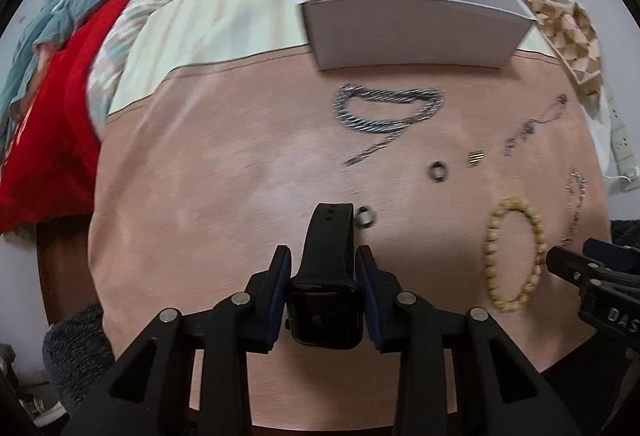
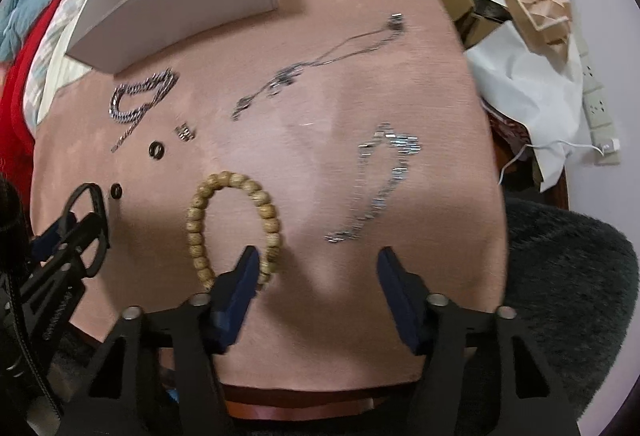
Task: Organize jewelry
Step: 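Grasp the black watch with the left tool while the right tool grasps the wooden bead bracelet, then carry the watch and bead bracelet into the white box and open both tools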
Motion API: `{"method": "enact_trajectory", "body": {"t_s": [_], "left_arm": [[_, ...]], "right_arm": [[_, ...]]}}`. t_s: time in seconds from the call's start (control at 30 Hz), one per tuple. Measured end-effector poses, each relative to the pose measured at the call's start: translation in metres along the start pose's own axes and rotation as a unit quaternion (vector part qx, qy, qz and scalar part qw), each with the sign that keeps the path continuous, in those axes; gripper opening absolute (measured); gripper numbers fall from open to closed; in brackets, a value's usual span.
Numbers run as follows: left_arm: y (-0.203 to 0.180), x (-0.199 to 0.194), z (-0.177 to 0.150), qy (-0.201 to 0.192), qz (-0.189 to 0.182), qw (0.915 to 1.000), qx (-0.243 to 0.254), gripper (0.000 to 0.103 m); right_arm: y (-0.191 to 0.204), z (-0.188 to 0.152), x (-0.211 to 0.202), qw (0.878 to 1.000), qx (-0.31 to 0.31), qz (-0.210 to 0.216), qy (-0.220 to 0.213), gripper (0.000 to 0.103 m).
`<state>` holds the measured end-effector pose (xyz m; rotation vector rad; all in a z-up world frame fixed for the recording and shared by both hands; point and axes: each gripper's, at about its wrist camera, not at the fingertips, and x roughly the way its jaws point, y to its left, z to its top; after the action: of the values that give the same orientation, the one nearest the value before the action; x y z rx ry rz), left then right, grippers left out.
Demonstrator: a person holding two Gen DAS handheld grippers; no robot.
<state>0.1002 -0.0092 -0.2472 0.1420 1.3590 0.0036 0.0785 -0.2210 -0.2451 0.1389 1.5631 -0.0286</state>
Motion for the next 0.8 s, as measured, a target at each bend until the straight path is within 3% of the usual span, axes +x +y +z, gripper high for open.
{"method": "enact_trajectory", "body": {"t_s": [0.07,0.1,0.2,0.23,0.4,0.63,0.8], "left_arm": [[0.005,0.001,-0.002,0.002,0.004,1.0,-0.007,0.03],[0.008,0.002,-0.002,0.002,0.004,0.9999,-0.009,0.03],[0.016,0.005,-0.004,0.002,0.004,0.9998,-0.019,0.03],[0.014,0.005,-0.002,0.001,0.004,0.9998,-0.02,0.03],[0.019,-0.001,0.0,-0.005,0.001,0.9996,-0.028,0.03],[0.016,-0.035,0.014,-0.032,-0.024,0.9986,-0.034,0.03],[0.013,-0.074,0.049,-0.076,-0.044,0.9956,-0.033,0.03]], "right_arm": [[0.008,0.0,0.008,1.0,-0.008,-0.007,0.002,0.049],[0.015,-0.001,0.006,0.999,-0.02,-0.017,-0.017,0.046],[0.031,-0.002,0.006,0.997,-0.047,-0.042,-0.046,0.025],[0.035,-0.002,0.005,0.996,-0.051,-0.048,-0.051,0.009],[0.048,-0.004,-0.004,0.997,-0.052,-0.029,-0.058,0.009],[0.051,0.001,-0.06,0.993,-0.048,0.036,-0.101,0.009],[0.047,0.039,-0.107,0.985,-0.064,0.059,-0.148,0.009]]}}
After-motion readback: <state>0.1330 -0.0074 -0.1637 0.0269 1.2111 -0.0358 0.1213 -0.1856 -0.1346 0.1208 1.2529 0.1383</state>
